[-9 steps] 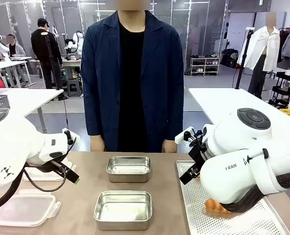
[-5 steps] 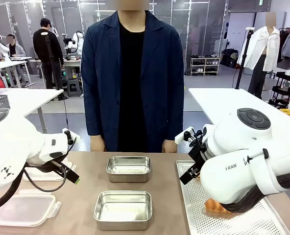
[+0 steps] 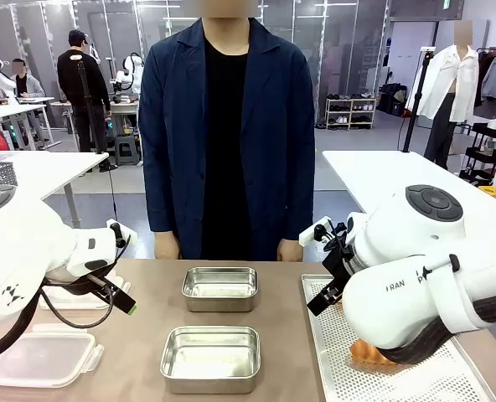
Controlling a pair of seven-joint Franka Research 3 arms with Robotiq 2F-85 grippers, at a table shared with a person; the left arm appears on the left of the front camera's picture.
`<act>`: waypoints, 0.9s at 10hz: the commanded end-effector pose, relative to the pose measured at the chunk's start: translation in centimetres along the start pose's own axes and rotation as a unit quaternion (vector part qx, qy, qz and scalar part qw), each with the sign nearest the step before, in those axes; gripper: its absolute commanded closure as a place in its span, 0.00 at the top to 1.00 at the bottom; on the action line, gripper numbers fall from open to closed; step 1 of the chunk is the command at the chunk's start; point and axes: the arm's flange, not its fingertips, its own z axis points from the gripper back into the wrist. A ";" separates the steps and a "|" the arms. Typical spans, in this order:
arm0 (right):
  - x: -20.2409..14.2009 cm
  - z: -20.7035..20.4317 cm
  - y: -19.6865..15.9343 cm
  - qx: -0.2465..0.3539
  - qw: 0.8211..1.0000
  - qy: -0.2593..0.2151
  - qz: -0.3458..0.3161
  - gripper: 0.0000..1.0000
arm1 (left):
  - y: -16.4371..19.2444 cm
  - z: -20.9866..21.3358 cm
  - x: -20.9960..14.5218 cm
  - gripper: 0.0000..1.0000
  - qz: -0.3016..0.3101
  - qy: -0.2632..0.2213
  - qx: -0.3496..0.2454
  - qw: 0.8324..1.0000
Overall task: Place the bread into the airtight container.
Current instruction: Pick up a Butter Roll and place it into an empty Airtight Container.
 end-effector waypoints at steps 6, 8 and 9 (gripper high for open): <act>6.7 20.6 -7.7 0.073 0.997 0.011 0.011 1.00 | 4.4 20.6 7.5 1.00 0.018 0.012 -0.061 0.998; 5.6 29.3 -9.0 0.071 0.997 0.009 0.028 1.00 | 4.9 30.8 7.8 1.00 0.016 -0.034 -0.037 0.999; 4.6 33.0 -9.3 0.064 0.997 -0.008 0.031 1.00 | 5.0 34.8 7.3 1.00 0.013 -0.054 -0.035 0.998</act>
